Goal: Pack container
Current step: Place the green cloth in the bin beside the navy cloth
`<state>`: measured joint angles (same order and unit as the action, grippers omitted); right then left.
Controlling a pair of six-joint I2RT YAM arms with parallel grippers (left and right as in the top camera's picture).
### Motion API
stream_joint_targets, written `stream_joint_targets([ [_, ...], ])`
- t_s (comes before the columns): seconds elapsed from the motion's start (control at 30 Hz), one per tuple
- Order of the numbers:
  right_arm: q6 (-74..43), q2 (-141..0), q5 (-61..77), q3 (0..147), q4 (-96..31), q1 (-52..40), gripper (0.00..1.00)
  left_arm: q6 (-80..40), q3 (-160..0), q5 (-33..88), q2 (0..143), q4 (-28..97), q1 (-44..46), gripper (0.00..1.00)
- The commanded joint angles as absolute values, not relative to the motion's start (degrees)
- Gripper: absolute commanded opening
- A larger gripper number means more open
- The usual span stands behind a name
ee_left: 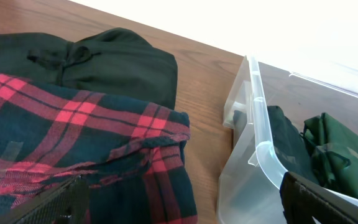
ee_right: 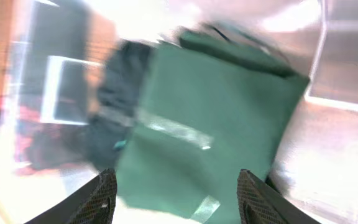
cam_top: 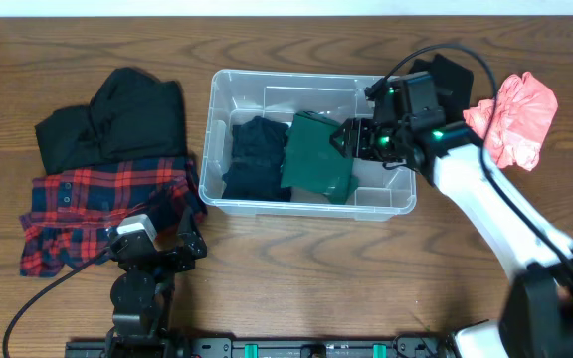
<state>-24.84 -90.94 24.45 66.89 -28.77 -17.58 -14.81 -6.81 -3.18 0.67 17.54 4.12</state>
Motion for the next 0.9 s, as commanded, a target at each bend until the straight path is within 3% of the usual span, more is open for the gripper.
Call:
stream_joint_targets([
  [0.0,-22.09,-82.67,24.16,67.53,-29.82,-15.03,0.58,-14.72,-5.45,-3.44,0.64,17.85,3.92,0.98],
  [0.1,-22.26,-76.90,23.79,67.51,-32.01,-10.02,0.61,-14.72,-5.45,-3.44,0.64,17.85,3.92,0.98],
  [0.27,-22.17,-72.71,23.75,67.51,-39.38,5.80,0.63,-14.72,-5.45,-3.44,0.64,17.85,3.92,0.98],
  [0.53,-18.55,-84.14,23.81,67.51,-42.85,30.57,0.79,-14.72,-5.45,-3.44,0.64,17.85,3.92,0.98],
  [0.87,-16.43,-103.94,29.08,67.51,-27.27,38.30,0.81,-14.72,-5.45,-3.44,0.64,17.85,3.92,0.98],
])
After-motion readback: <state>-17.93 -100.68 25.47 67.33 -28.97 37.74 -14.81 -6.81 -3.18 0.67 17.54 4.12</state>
